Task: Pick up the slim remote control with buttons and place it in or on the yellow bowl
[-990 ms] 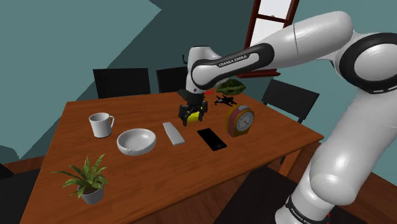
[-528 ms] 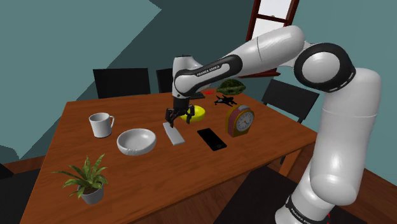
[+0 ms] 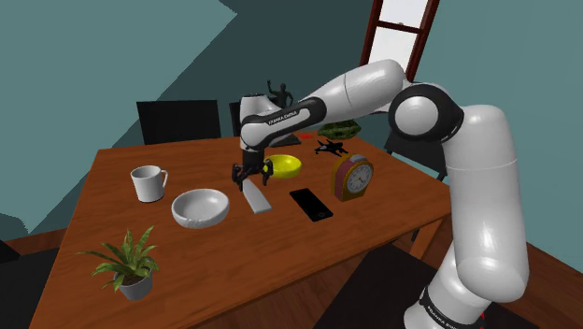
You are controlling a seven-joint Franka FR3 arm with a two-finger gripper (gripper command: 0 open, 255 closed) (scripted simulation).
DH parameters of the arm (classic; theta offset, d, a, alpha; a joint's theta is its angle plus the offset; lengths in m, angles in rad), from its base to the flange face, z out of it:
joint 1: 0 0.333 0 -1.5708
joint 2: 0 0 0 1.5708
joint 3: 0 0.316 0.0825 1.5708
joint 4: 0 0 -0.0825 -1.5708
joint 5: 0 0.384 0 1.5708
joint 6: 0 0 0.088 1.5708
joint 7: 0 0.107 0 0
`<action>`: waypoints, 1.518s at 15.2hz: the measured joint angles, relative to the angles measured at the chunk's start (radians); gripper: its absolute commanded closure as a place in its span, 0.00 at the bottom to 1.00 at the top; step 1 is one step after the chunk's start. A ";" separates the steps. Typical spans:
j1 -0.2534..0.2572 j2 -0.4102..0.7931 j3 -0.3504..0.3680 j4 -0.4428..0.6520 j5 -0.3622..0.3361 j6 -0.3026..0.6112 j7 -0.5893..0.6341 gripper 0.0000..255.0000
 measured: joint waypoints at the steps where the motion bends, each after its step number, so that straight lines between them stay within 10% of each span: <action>1: -0.001 0.006 -0.001 -0.006 -0.001 0.012 0.000 0.00; 11: 0.001 0.035 -0.003 -0.028 -0.005 0.064 0.005 0.00; 12: 0.001 0.035 -0.003 -0.028 -0.005 0.064 0.005 1.00; 23: 0.002 0.032 -0.003 -0.028 -0.005 0.059 0.005 1.00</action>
